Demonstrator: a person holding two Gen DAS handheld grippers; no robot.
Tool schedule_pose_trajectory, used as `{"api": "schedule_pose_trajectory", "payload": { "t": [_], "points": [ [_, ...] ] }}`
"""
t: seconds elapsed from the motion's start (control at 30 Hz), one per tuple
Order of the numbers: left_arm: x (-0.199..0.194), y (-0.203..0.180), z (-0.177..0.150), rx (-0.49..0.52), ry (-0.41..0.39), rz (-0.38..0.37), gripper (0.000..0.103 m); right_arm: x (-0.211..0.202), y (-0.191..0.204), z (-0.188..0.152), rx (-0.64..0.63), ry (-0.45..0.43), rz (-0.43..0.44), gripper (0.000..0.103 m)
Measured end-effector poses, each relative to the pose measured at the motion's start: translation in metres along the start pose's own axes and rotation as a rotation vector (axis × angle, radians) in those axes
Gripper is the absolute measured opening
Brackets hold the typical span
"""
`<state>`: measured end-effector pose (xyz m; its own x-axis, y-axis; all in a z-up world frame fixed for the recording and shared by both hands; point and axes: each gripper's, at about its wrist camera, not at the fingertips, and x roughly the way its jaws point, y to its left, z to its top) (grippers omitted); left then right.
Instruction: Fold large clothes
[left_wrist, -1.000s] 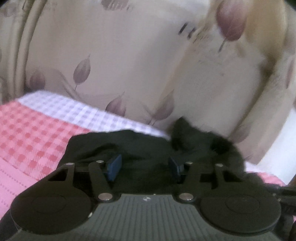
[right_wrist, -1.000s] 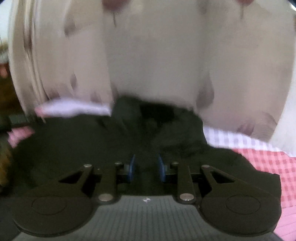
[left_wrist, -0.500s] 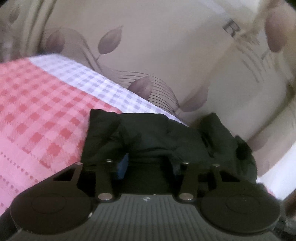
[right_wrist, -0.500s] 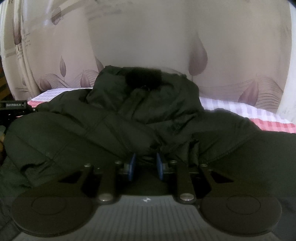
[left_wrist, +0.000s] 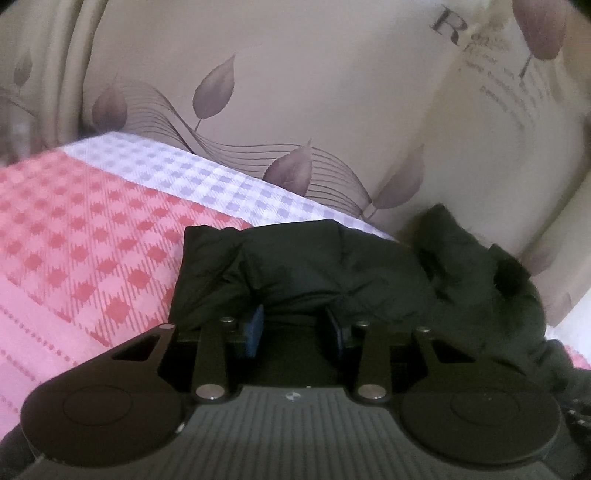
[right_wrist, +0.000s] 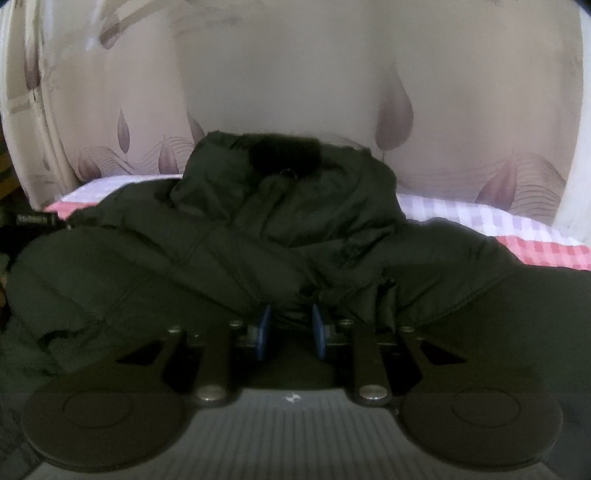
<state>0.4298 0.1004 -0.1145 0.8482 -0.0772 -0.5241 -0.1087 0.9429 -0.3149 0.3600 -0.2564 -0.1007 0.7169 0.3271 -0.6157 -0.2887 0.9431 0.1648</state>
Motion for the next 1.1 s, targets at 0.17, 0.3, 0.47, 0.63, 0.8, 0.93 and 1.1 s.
{"api": "schedule_pose_trajectory", "payload": {
  "t": [0.17,0.3,0.47,0.63,0.8,0.93,1.1],
  "points": [
    [0.001,-0.007,0.000,0.042,0.001,0.030,0.042,-0.026,0.018,0.002,-0.157,0.006,-0.142,0.024],
    [0.001,-0.013,0.000,0.086,0.003,0.054,0.042,-0.024,0.023,-0.018,-0.247,-0.010,-0.176,0.024],
    [0.005,-0.023,0.000,0.145,0.006,0.101,0.043,-0.016,0.028,-0.025,-0.295,-0.031,-0.222,0.024],
    [-0.040,-0.028,0.001,0.160,-0.030,0.149,0.076,-0.026,0.021,-0.019,-0.261,-0.020,-0.178,0.027],
    [-0.153,0.000,-0.020,0.149,-0.073,-0.083,0.103,-0.160,0.026,-0.031,-0.146,-0.231,-0.067,0.103],
    [-0.234,0.029,-0.055,0.183,-0.073,-0.136,0.103,-0.269,0.028,-0.095,-0.160,-0.304,-0.023,0.103],
    [-0.311,0.059,-0.109,0.193,-0.138,-0.032,0.103,-0.352,0.020,-0.181,-0.032,-0.285,-0.066,0.103]
  ]
}}
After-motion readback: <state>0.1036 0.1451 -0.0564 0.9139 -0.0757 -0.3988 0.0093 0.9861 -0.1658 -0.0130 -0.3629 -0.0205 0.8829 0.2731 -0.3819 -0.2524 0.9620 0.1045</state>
